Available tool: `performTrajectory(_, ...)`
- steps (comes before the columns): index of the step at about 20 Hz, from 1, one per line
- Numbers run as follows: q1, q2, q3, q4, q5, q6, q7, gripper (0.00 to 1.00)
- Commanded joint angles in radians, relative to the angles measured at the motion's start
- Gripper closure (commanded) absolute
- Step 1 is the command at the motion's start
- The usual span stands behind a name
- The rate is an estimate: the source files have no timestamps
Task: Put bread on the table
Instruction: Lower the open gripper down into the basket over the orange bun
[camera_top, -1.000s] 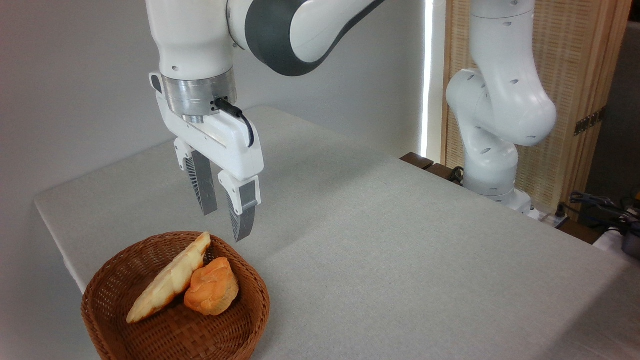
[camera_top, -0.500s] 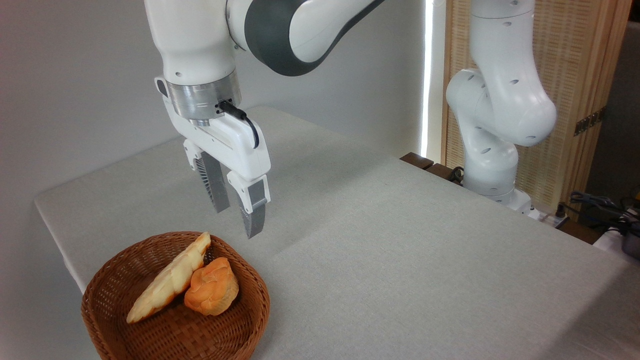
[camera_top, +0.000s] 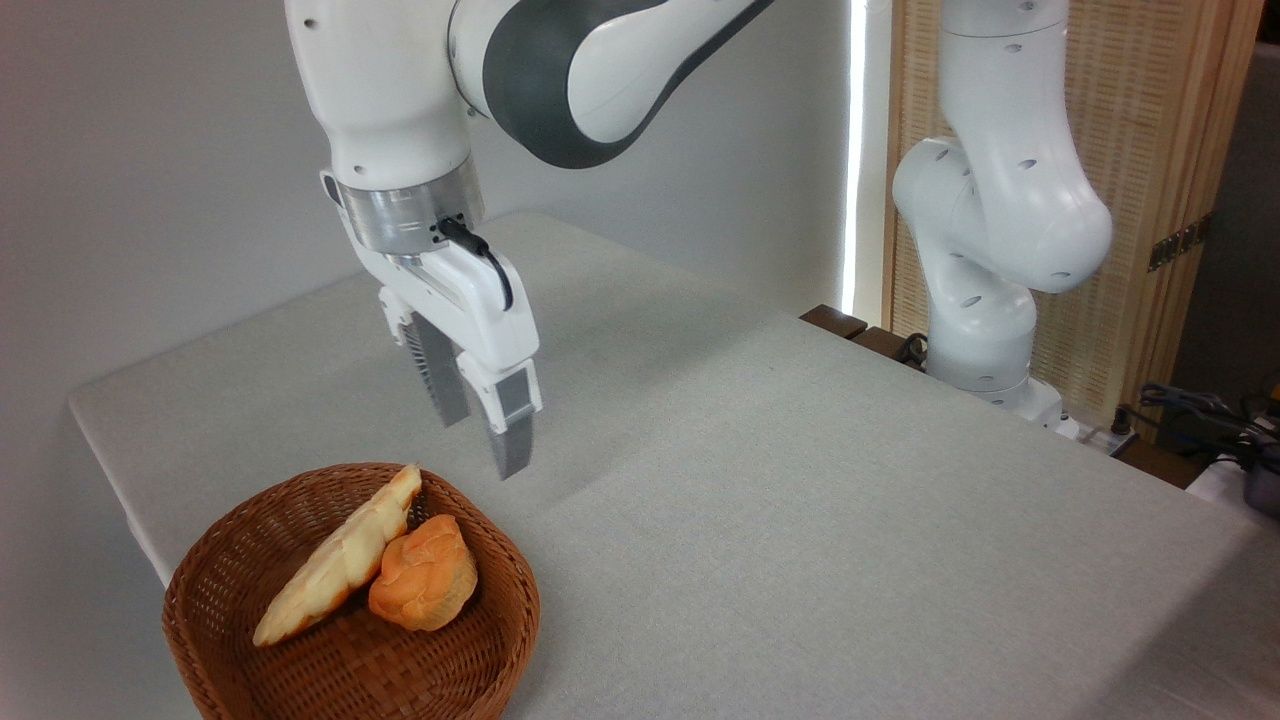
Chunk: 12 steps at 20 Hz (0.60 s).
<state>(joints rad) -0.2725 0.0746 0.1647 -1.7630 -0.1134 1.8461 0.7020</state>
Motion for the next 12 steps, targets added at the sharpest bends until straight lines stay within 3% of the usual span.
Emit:
performTrajectory(1, -0.002, -0.004, 0.009, -0.006, -0.003, 0.126, 0.014, 0.00)
performTrajectory(8, -0.002, 0.020, 0.006, -0.007, 0.000, 0.182, 0.019, 0.00)
performTrajectory(12, -0.002, 0.045, 0.007, -0.007, 0.008, 0.197, 0.144, 0.00)
